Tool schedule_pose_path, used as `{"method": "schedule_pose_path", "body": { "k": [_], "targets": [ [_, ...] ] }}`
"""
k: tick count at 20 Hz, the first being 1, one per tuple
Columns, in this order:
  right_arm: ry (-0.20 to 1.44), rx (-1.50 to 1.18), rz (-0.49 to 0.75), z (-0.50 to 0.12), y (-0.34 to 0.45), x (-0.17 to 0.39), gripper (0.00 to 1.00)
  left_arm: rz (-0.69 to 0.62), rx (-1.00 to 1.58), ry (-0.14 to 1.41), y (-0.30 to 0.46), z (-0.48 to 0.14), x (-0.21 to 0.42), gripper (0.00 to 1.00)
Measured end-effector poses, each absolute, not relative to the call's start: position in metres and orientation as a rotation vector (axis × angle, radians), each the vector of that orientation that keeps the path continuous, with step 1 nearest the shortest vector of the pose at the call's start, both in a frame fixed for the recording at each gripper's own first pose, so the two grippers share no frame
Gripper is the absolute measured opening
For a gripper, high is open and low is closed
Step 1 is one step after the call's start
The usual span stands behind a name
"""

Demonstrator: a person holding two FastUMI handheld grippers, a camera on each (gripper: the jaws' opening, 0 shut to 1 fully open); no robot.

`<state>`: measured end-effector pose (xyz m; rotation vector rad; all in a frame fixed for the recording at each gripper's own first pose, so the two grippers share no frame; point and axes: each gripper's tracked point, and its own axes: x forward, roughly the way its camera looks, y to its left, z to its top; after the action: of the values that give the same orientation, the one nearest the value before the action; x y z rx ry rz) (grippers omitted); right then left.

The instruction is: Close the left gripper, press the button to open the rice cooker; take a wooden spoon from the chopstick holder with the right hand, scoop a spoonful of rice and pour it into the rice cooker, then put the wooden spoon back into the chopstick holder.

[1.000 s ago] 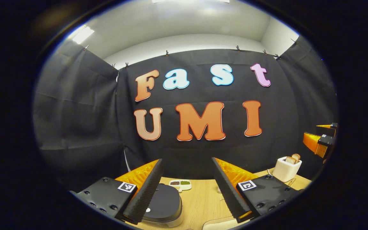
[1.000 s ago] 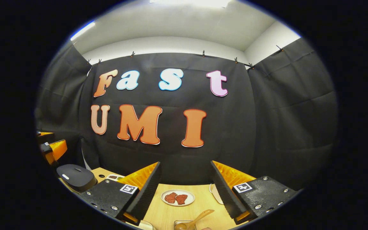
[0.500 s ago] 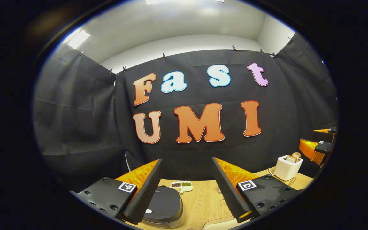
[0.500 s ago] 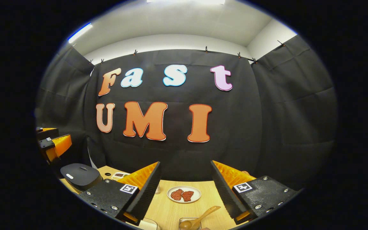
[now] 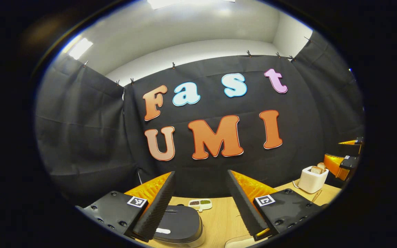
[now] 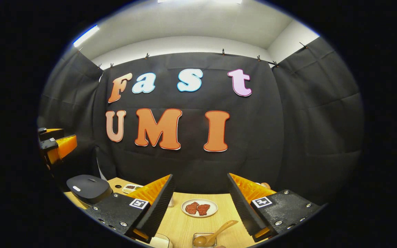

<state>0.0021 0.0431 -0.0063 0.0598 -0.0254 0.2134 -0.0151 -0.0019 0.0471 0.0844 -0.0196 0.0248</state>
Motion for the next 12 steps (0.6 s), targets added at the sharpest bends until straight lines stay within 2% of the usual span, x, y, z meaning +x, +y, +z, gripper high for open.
{"method": "schedule_pose_path", "body": {
  "k": [2, 6, 9, 12],
  "targets": [
    [-0.012, 0.055, 0.225, -0.010, 0.046, 0.001, 0.93, 0.013, 0.106, 0.001, -0.005, 0.041, -0.013, 0.59],
    [0.001, 0.054, 0.220, -0.013, 0.042, -0.001, 0.93, 0.071, 0.140, 0.064, 0.015, 0.019, -0.008, 0.05],
    [0.002, 0.044, 0.198, -0.014, 0.033, -0.003, 0.93, 0.092, 0.089, 0.164, 0.034, 0.004, 0.006, 0.05],
    [0.004, 0.031, 0.174, -0.015, 0.023, -0.004, 0.93, 0.107, 0.018, 0.350, 0.052, -0.034, 0.016, 0.05]
  ]
}}
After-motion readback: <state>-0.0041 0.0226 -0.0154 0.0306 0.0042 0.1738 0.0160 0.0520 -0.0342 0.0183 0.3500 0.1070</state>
